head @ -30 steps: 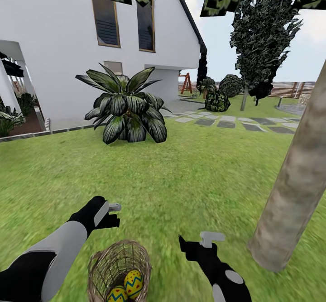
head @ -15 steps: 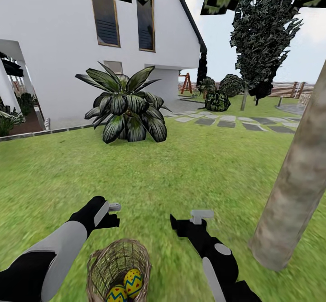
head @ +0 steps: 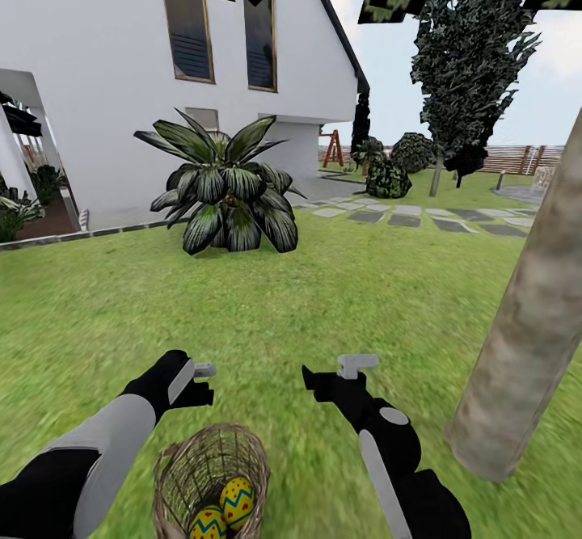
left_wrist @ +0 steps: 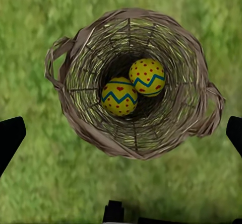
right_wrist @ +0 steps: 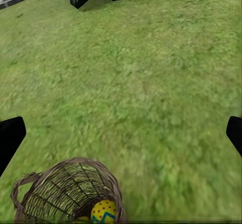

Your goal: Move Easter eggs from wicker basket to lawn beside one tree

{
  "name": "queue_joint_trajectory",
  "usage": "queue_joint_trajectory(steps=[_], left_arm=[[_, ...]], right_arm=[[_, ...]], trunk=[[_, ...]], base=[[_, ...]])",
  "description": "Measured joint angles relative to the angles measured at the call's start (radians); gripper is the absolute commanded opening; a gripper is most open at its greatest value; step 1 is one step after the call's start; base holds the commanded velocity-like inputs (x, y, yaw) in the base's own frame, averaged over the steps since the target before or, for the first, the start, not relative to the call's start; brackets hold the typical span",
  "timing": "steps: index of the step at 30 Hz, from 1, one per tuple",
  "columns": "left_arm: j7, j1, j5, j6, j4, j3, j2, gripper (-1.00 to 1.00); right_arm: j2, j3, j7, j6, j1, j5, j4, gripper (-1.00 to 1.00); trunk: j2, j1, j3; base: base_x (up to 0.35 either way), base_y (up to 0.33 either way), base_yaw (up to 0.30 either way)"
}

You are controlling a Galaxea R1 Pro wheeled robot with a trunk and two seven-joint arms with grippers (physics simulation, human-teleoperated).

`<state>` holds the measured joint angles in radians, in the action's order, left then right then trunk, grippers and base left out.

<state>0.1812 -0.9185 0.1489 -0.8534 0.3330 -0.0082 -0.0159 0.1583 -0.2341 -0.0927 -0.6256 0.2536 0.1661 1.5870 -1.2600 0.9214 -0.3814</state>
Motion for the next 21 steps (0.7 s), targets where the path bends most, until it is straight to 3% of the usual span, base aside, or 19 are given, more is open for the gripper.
queue_joint_trajectory(steps=[4, 7, 21], left_arm=[[-0.022, -0.004, 0.0, 0.022, -0.012, -0.011, -0.022, 1.0], [-0.038, -0.004, 0.001, 0.039, -0.013, -0.011, -0.022, 1.0], [-0.038, -0.004, 0.001, 0.039, -0.013, -0.011, -0.022, 1.0]], right_arm=[[-0.013, 0.023, -0.005, -0.002, 0.022, -0.001, -0.003, 1.0], [-0.013, 0.038, -0.005, -0.002, 0.023, -0.001, -0.003, 1.0], [-0.013, 0.038, -0.005, -0.002, 0.023, 0.0, -0.003, 1.0]], trunk=[[0.0, 0.0, 0.0], [0.0, 0.0, 0.0], [0.0, 0.0, 0.0]], base=[[0.0, 0.0, 0.0], [0.0, 0.0, 0.0], [0.0, 0.0, 0.0]])
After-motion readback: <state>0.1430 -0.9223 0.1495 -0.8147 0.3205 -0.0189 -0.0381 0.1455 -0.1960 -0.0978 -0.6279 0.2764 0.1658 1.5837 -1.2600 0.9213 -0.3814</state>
